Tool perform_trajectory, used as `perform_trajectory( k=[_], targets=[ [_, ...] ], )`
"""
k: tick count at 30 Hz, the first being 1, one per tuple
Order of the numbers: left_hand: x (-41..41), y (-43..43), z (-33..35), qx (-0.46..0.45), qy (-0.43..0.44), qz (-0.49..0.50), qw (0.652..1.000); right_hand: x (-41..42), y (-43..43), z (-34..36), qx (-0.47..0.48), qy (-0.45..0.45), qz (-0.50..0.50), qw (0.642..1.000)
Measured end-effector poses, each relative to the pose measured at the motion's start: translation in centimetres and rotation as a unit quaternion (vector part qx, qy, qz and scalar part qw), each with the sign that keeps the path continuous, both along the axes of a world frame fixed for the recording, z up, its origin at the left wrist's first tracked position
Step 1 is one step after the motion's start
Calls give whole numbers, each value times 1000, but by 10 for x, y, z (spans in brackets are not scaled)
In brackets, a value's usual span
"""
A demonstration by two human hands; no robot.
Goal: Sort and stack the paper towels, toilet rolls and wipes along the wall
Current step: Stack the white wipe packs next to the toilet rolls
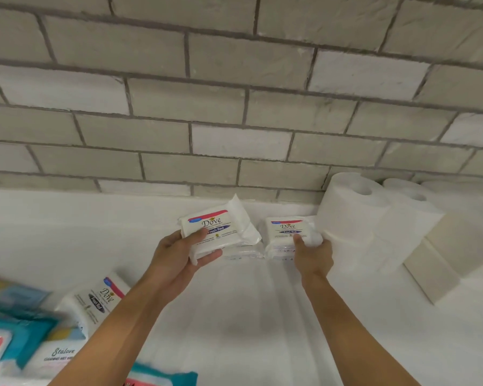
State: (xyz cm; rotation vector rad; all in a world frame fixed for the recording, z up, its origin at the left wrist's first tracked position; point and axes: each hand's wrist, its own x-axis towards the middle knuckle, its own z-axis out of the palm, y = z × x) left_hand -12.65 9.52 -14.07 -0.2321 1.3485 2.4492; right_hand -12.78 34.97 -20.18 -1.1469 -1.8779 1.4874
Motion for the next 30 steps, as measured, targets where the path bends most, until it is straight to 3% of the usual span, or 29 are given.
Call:
perform_trajectory(
  k=[8, 13, 15, 18, 21, 27, 30],
  targets=[
    [-2, 4, -9, -13, -10, -9, 1000, 3, -1, -5, 30, -2, -11, 999],
    [-3, 7, -10, -31, 10, -15, 999, 26, -26, 15, 58, 95, -21, 994],
    [-5, 10, -10, -38, 15, -20, 999, 32, -40, 30, 47, 120, 45, 991],
    [-7, 19, -8, -63, 27, -29, 997, 34, -59, 51, -63, 92, 284, 952],
    [-12, 29, -7, -118, 51, -26, 991, 29, -69, 52, -27, 72, 371, 925],
    [-46, 41, -30, -343, 112, 0, 933, 9, -71, 31, 20, 56, 323, 944],
    [-60, 47, -38, -409, 128, 1, 904, 3, -71, 29, 62, 36, 293, 953]
  ],
)
